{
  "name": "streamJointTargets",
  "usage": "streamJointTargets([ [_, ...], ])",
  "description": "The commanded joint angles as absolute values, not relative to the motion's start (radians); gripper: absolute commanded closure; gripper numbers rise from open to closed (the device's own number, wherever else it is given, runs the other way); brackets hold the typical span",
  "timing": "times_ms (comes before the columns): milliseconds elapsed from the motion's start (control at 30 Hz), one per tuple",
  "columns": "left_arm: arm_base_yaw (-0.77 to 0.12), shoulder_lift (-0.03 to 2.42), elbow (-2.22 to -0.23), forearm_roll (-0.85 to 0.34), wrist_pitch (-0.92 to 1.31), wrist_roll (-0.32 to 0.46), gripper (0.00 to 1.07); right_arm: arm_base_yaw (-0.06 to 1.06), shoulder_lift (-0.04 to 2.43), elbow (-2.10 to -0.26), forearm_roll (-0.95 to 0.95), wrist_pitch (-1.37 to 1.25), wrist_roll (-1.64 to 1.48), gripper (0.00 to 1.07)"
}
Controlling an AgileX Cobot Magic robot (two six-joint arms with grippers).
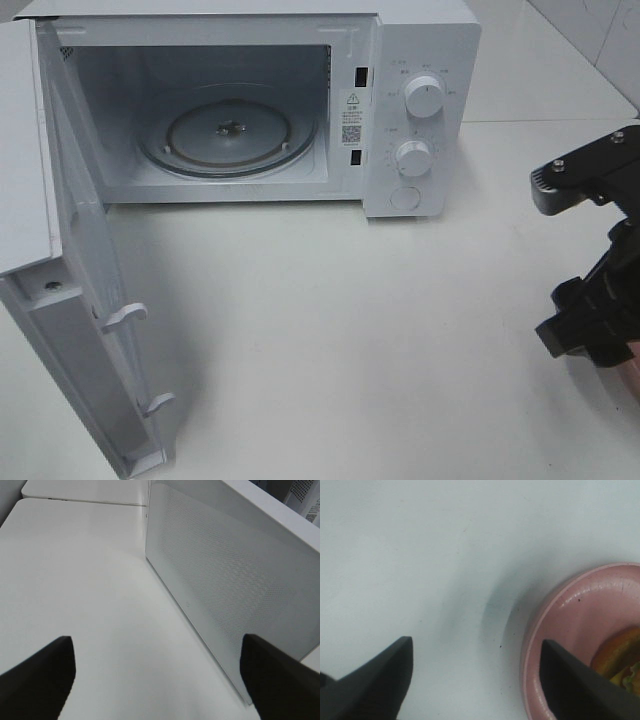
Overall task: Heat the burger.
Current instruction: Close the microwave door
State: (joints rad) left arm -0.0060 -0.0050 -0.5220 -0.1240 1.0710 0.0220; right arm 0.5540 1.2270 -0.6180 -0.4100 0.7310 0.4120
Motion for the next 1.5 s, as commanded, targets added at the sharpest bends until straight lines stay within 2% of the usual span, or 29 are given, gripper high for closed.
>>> streamJointTargets([
  [33,-0.006,-0.010,-0.517,-0.131,1.072,0.024,0.25,0.549,1.076,-0.622,-0.290,0.802,0.258,0.29],
  [167,-0.006,-0.010,-0.517,-0.131,1.072,0.024,0.25,0.549,0.982,-0.622,-0.248,0.859,0.212,0.28],
  [400,-0.006,-0.010,-0.517,-0.131,1.072,0.024,0.25,0.549,0.730,-0.622,-0.181,0.983,0.153,0.33],
  [600,-0.006,-0.010,-0.517,-0.131,1.072,0.024,0.25,0.549,0.543,-0.622,-0.182,1.049,0.141,0.33],
  [867,-0.006,-0.010,-0.517,-0.131,1.072,0.024,0.25,0.545,0.413,-0.603,-0.203,1.034,0.138,0.33],
  [967,-0.006,-0.010,-0.517,-0.131,1.072,0.024,0.25,0.505,0.363,-0.561,-0.203,0.991,0.138,0.33],
  [1133,-0.006,-0.010,-0.517,-0.131,1.072,0.024,0.25,0.348,0.270,-0.502,-0.192,0.955,0.126,0.33],
  [1233,-0.006,-0.010,-0.517,-0.131,1.072,0.024,0.25,0.328,0.256,-0.502,-0.192,0.955,0.126,0.33],
  [1500,-0.006,-0.010,-0.517,-0.131,1.072,0.024,0.25,0.170,0.083,-0.501,-0.133,0.959,0.100,0.33],
])
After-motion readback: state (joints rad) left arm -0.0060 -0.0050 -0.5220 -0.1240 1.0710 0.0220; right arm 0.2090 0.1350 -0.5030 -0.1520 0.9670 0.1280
